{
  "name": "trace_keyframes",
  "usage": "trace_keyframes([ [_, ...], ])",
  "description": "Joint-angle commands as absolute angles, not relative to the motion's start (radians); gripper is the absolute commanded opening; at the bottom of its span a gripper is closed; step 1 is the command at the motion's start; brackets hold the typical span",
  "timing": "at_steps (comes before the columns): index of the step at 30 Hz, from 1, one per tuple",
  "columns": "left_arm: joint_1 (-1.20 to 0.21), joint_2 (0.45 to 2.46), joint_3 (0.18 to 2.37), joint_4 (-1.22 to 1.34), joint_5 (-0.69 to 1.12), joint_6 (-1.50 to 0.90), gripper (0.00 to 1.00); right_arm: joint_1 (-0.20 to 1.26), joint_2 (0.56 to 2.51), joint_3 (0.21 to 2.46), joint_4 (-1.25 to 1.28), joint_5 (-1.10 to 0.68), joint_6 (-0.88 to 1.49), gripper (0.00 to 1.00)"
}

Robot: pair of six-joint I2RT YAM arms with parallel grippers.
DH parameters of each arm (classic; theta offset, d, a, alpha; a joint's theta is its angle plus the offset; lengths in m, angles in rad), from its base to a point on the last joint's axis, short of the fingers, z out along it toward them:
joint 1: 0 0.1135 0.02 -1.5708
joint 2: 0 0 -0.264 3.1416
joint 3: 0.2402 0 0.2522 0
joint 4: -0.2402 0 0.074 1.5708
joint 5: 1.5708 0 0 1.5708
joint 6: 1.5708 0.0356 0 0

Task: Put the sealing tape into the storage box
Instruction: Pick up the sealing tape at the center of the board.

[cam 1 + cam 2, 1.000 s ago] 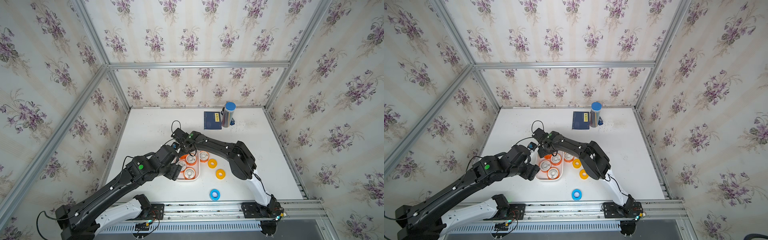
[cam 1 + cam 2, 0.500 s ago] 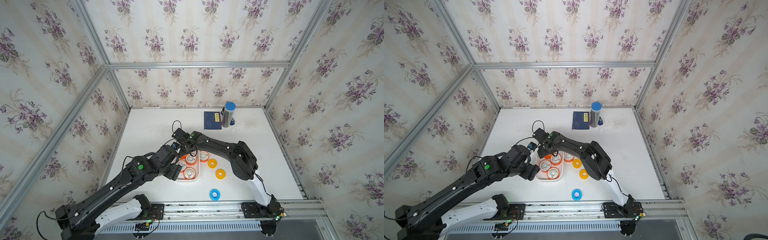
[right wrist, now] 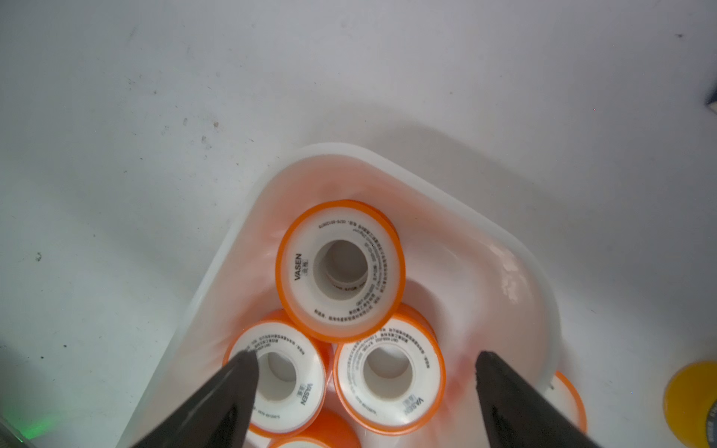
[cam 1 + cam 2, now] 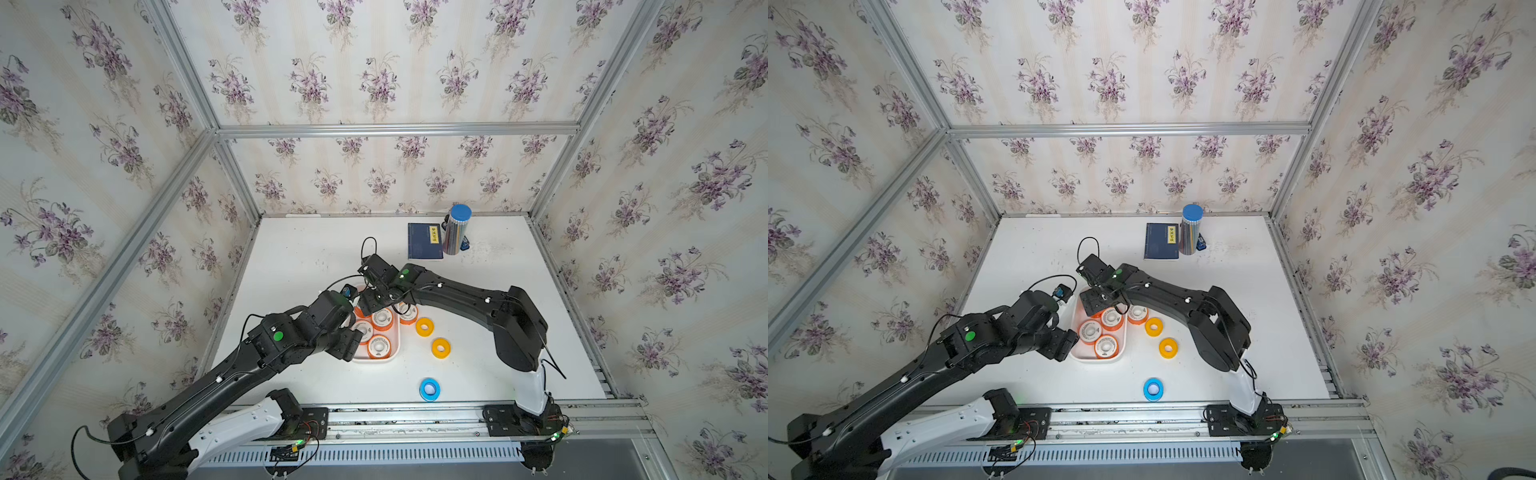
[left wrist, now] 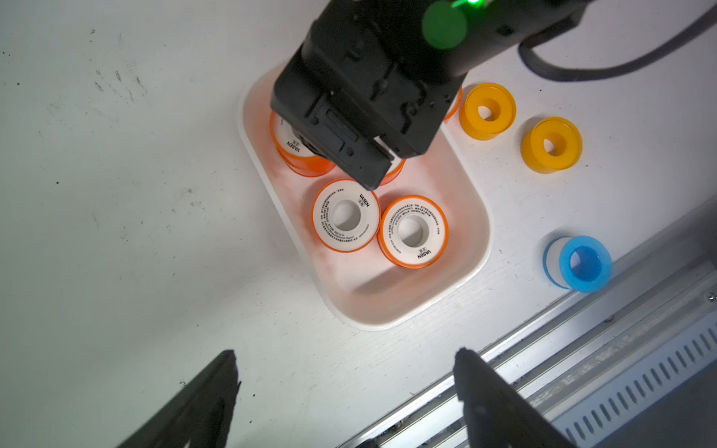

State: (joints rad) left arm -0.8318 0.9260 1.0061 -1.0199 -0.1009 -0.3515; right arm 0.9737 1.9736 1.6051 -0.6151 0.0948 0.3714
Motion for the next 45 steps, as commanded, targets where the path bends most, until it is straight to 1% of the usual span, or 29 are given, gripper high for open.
trace_keyframes([
  [1, -0.833, 0.919, 1.005, -1.014, -0.112, -0.357, 0.87, 0.963, 1.887, 1.512, -0.559, 0.12, 0.39, 0.92],
  [7, -0.833, 0.903, 1.01, -1.006, -0.107, -0.353, 0.86, 0.884, 1.616, 1.208, -0.433, 0.158, 0.409, 0.9],
  [13, -0.831, 0.921, 1.016, -0.955, -0.09, -0.331, 0.86, 0.754, 1.319, 0.875, -0.268, 0.129, 0.443, 0.89],
  [16, -0.832, 0.987, 1.067, -0.933, -0.045, -0.289, 0.86, 0.713, 1.207, 0.728, -0.199, 0.15, 0.473, 0.88],
  [21, -0.833, 1.197, 1.255, -0.978, 0.011, -0.197, 0.84, 0.703, 1.077, 0.544, -0.132, 0.247, 0.532, 0.88],
  [23, -0.833, 1.296, 1.333, -1.007, 0.027, -0.159, 0.83, 0.703, 1.038, 0.495, -0.104, 0.258, 0.551, 0.88],
  [26, -0.834, 1.456, 1.457, -1.044, 0.099, -0.063, 0.82, 0.703, 1.005, 0.423, -0.067, 0.267, 0.57, 0.88],
  [29, -0.836, 1.592, 1.565, -1.071, 0.137, 0.013, 0.81, 0.703, 0.998, 0.41, -0.072, 0.284, 0.586, 0.88],
  [33, -0.836, 1.75, 1.721, -1.11, 0.112, 0.092, 0.81, 0.703, 0.985, 0.401, -0.063, 0.303, 0.59, 0.88],
  [40, -0.841, 2.028, 1.967, -1.229, 0.109, 0.244, 0.81, 0.703, 0.898, 0.364, -0.064, 0.35, 0.604, 0.88],
  [41, -0.845, 2.058, 1.99, -1.241, 0.085, 0.259, 0.81, 0.703, 0.886, 0.362, -0.07, 0.359, 0.604, 0.88],
  [45, -0.839, 2.141, 2.043, -1.25, 0.09, 0.321, 0.81, 0.703, 0.859, 0.351, -0.075, 0.377, 0.611, 0.89],
])
